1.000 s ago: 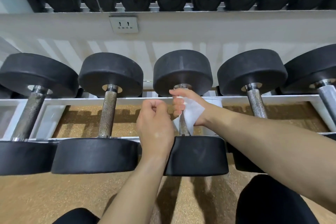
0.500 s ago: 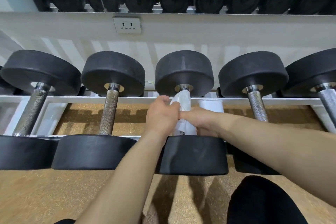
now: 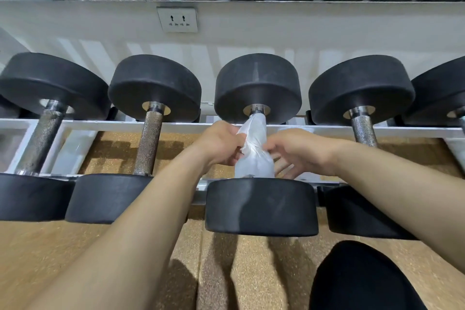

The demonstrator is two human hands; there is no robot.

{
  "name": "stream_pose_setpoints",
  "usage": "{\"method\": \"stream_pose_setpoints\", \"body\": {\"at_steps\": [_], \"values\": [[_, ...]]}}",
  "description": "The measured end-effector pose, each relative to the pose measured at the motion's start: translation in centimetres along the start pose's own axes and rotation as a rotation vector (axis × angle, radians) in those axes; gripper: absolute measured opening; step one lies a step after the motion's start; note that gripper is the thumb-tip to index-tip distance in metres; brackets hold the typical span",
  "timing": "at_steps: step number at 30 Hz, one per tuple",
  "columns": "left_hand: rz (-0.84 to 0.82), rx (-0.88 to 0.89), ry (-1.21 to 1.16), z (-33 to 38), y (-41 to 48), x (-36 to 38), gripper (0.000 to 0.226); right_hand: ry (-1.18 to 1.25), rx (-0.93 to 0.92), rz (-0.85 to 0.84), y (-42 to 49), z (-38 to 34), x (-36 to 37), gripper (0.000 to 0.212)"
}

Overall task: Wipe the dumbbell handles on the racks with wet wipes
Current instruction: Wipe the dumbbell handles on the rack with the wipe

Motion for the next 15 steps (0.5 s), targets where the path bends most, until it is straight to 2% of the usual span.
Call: {"method": "stream_pose_setpoints", "body": {"at_steps": [4,9,13,15], "values": [[0.054,0.020,0.174,1.0,-0.1,-0.2,0.031,-0.167,-0.029,0.094,0.2,-1.1,-0.9,0.035],[0.125,0.133,0.461,2.3,0.0,-0.3,0.036,-0.394,-0.083,0.154,0.1,-1.7,-1.3,0.034],[0.118,0.181,0.580,2.7,0.1,-0.3,0.040,-0.306,-0.073,0.116,0.1,-1.3,-1.5,0.037],[0.125,0.194,0.591,2.8,0.1,-0.4,0.041,-0.398,-0.122,0.128,0.0,-1.9,-1.6,0.042]]}}
Point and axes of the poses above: each hand's wrist, its own y-axis towards the middle knuckle, its own x-axis out of the palm, z = x × y, the point moved 7 cm from there along y, towards the middle knuckle, and after that the axes turned 5 degrees about -x, right-handed, at the moved point
